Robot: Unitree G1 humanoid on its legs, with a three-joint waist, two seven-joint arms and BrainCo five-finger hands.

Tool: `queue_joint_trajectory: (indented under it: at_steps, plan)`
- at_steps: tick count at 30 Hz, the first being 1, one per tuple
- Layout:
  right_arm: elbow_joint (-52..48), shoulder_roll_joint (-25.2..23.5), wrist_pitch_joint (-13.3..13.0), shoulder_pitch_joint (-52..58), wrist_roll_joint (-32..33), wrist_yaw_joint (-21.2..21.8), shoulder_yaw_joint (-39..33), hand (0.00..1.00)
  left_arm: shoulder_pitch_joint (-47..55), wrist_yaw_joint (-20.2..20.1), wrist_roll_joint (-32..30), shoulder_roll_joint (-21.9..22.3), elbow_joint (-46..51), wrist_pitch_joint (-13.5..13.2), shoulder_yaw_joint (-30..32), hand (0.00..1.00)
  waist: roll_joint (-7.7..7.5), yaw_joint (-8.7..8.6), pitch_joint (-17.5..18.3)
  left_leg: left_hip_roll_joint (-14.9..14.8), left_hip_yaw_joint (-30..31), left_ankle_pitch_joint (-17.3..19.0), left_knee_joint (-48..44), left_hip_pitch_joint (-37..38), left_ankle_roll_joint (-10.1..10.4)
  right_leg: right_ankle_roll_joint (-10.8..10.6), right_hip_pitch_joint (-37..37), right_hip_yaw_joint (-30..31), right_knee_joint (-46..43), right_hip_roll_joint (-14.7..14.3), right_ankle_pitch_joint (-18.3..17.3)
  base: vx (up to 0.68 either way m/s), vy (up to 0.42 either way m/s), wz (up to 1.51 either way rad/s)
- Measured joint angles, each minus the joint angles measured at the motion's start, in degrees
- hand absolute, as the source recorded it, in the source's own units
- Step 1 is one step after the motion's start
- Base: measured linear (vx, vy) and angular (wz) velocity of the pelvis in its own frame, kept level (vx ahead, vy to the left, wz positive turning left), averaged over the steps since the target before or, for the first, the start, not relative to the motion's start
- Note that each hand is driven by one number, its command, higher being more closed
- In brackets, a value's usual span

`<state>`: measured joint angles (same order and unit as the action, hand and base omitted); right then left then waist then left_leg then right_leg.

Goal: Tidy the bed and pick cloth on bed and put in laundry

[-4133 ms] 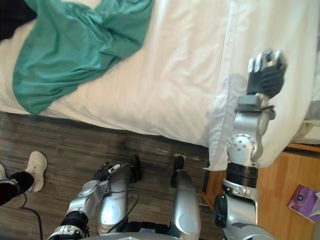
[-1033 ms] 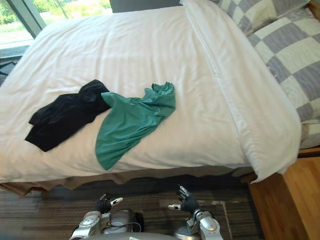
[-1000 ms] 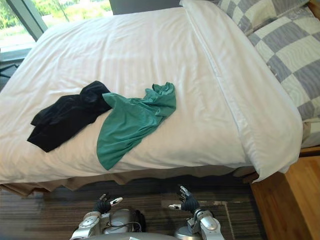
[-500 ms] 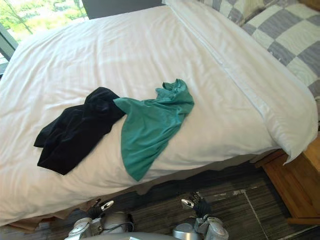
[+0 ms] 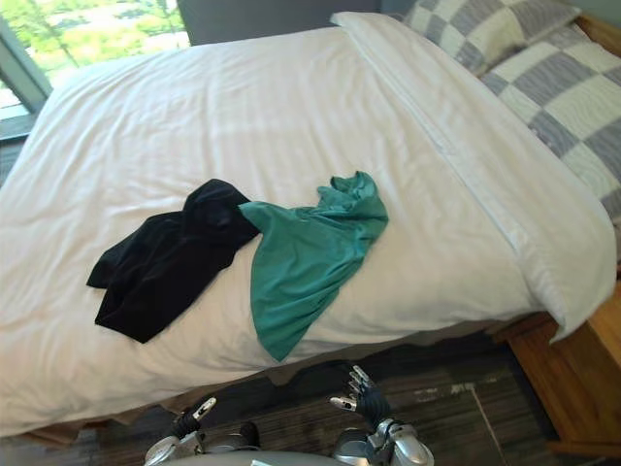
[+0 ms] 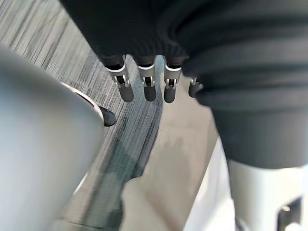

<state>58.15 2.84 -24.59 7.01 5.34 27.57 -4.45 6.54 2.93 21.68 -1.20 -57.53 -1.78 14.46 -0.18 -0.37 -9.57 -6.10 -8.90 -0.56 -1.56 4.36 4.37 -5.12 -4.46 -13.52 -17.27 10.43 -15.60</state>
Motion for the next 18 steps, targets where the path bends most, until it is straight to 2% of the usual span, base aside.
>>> queue_joint_trajectory:
  at_steps: [4,7,8,11,14,15,16,18]
  plan:
    - [-0.46,0.21,1.62,0.02,0.03,-1.85,0.54,0.00,1.59,-0.09,-0.30,1.02,0.26,-0.23,2.63,0.00,0.29,0.12,0.38,0.30,-0.10,-1.98,4.45,2.09,0.85,-0.60,-0.06,-1.38,-0.72,0.48,-0.80,-0.08,0.005,0.19]
    - [-0.61,0.26,4.11,0.11,2.39,-1.89,0.61,0.00,1.77,0.03,0.47,1.66,0.24,-0.28,4.28,0.00,0.21,0.85,1.03,0.58,-0.10,-3.50,6.61,2.82,0.70,-1.01,0.02,-1.62,-0.66,0.61,-0.58,-0.06,0.016,0.06]
    - [-0.83,0.26,5.17,0.19,3.91,-2.49,0.61,0.00,1.91,0.33,2.37,1.98,0.24,-0.27,4.83,0.00,0.14,1.33,1.29,0.75,-0.04,-3.71,6.88,2.83,0.61,-1.24,-0.03,-1.82,-0.54,0.76,-0.45,-0.06,0.032,0.11]
    - [-0.89,0.00,8.01,0.40,8.17,-6.19,-0.23,0.00,2.99,2.80,7.29,2.47,0.21,-0.12,6.35,0.00,0.19,1.37,1.48,1.34,0.61,-4.02,7.09,2.69,0.31,-1.82,-1.10,-3.08,0.90,1.27,0.12,-0.04,0.041,0.15]
    - [-0.85,-0.86,9.90,1.60,13.16,-11.43,-5.49,0.00,3.96,6.56,12.59,2.84,-0.23,-0.24,8.95,0.00,0.36,1.39,1.68,1.91,1.44,-3.98,7.41,2.55,0.20,-2.51,-2.42,-4.15,2.75,1.57,0.71,-0.02,0.045,0.17]
    - [-0.83,-2.00,10.46,2.23,15.26,-13.48,-10.65,0.00,4.47,8.46,15.36,3.06,-1.38,-0.62,10.97,0.00,0.48,1.50,1.67,2.12,1.52,-3.80,7.43,2.51,-0.07,-2.70,-3.11,-4.43,4.00,1.60,1.32,0.01,0.053,0.12]
    - [-0.81,-2.27,10.52,2.45,16.66,-14.38,-12.79,0.00,4.69,9.14,17.12,3.19,-2.06,-1.07,12.02,0.00,0.57,1.60,1.77,2.17,1.51,-3.67,7.44,2.45,-0.20,-2.90,-3.34,-4.54,4.55,1.58,1.54,0.03,0.057,0.08]
    - [-1.11,-1.95,10.31,2.87,21.76,-16.63,-23.34,0.00,5.32,11.43,24.72,2.82,-2.22,-2.96,17.46,0.00,0.66,1.80,1.82,2.42,1.17,-2.98,7.46,2.36,-0.37,-2.90,-4.42,-4.69,6.56,1.56,2.50,0.04,0.052,0.01]
